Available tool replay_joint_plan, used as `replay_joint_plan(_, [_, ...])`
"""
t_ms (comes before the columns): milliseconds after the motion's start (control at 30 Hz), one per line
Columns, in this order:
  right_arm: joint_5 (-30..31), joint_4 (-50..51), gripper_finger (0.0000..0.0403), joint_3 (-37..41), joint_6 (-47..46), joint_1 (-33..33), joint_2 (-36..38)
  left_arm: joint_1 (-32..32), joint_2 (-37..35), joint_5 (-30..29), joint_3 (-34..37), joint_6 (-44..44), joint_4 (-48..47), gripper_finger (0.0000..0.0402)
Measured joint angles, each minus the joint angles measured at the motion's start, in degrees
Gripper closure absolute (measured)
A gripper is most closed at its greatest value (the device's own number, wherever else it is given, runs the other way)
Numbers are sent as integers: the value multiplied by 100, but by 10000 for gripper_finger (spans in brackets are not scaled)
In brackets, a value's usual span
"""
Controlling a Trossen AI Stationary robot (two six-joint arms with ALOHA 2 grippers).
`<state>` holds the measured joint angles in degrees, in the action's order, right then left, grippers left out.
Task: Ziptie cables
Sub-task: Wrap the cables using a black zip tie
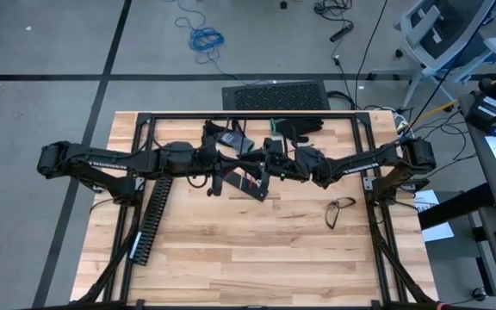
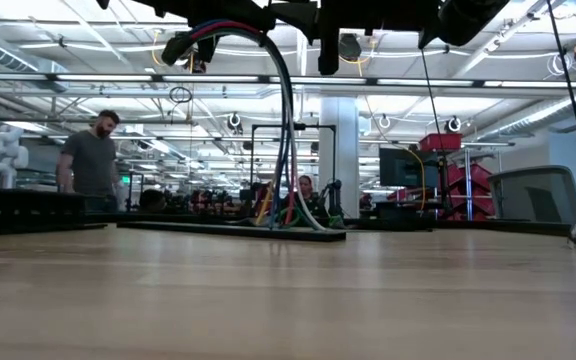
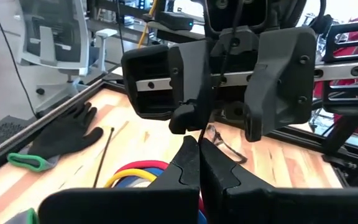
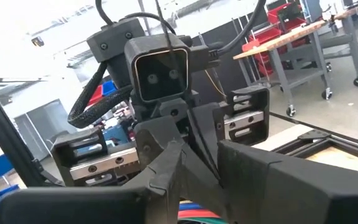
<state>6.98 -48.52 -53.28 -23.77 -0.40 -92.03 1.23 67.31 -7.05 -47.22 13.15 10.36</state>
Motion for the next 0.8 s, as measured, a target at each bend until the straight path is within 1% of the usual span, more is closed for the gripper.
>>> replay_joint_plan(133, [7, -15, 313, 0, -4, 81, 0, -108, 0, -21, 0, 6, 10, 401])
replay_joint_plan(333, [63, 22, 332, 0, 46, 154, 2, -107, 2, -95, 2, 2, 17, 401])
replay_joint_plan(500, [81, 44, 357, 0, 50, 151, 2, -109, 2, -154, 2, 2, 26, 401])
replay_joint_plan(633, [99, 90, 393, 0, 63, 151, 9, -111, 4, -155, 7, 0, 46, 401])
replay_joint_plan(800, [5, 64, 401, 0, -145, 47, 11, -103, 7, -135, 9, 2, 59, 401])
